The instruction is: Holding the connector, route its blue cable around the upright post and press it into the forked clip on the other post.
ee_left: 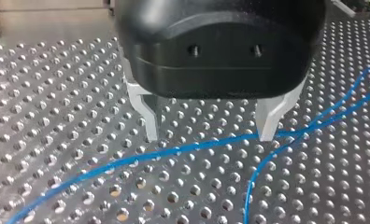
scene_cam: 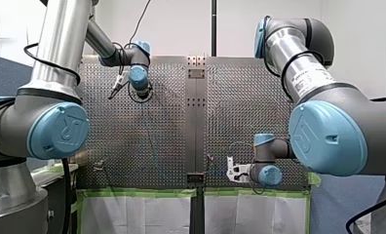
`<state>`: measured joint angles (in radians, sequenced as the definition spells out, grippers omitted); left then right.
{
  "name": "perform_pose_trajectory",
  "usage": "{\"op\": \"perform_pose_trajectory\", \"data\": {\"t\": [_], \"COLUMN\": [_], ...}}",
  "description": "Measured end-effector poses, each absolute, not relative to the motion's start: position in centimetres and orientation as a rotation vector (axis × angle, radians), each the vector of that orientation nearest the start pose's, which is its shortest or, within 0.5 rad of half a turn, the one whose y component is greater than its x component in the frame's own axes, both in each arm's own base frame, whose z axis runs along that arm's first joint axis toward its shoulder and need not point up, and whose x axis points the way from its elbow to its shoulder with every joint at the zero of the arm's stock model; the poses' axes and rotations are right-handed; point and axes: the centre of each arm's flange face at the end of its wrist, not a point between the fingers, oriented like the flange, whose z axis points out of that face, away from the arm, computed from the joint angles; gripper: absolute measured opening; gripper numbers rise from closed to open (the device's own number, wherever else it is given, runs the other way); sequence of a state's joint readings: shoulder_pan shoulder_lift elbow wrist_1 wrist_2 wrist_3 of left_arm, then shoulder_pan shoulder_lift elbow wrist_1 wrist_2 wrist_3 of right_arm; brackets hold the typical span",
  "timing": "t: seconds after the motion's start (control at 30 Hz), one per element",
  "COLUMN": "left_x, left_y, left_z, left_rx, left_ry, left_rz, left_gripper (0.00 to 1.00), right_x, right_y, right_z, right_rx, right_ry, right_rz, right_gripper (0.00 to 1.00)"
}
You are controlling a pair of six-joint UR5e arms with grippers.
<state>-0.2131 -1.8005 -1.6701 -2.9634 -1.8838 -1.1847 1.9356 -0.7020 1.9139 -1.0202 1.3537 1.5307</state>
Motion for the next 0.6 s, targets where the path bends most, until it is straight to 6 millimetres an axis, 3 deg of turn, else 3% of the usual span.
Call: {"op": "perform_pose_trajectory", "data": {"t": [0.6], "left_x": [51.72], "left_y": [-21.34], "left_z": [33.46], "left_rx": [0.275], "left_ry": [1.683], "left_rz": [0.493], "left_gripper": [1.00], "right_x": [33.73], "right_y": [-44.86], "right_z": [-4.62], "right_rx": [1.794], "right_ry": [-0.964], "right_rz": [1.498], "right_gripper": [0.00]}}
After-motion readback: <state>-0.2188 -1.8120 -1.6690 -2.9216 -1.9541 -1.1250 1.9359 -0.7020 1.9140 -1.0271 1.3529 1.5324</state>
